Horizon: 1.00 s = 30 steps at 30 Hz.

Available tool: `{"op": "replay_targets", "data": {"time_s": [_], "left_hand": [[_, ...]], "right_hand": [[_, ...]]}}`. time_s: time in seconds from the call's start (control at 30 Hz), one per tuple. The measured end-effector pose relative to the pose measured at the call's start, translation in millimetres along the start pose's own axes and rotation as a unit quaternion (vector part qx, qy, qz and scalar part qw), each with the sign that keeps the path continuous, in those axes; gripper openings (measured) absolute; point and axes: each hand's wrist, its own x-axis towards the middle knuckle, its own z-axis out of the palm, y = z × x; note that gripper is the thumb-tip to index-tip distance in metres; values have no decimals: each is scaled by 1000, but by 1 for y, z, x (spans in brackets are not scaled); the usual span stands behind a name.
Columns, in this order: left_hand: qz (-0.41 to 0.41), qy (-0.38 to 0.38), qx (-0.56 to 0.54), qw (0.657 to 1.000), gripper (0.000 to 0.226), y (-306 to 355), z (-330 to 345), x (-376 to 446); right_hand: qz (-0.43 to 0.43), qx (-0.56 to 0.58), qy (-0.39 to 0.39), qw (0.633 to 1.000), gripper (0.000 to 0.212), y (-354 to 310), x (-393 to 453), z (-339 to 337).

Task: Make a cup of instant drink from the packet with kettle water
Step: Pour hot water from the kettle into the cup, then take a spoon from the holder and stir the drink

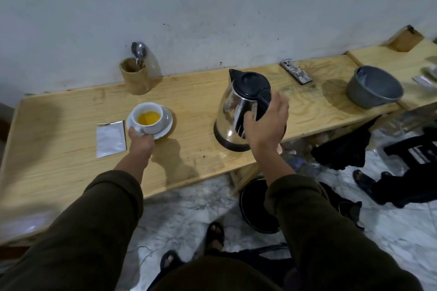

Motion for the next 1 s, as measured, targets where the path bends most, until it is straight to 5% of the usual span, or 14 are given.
{"op": "replay_targets", "data": {"time_s": [0.37,0.8,1.0], "left_hand": [[43,-56,125,990,47,11,-45,6],[53,-38,209,976,41,22,-60,26],[34,-25,196,980,32,26,-63,35]], "right_hand": [[-105,20,-204,973,43,-79,-37,72],[-104,-70,-362,924,18,-147,51,221],[10,-14,-354,935,33,-171,89,270]]}}
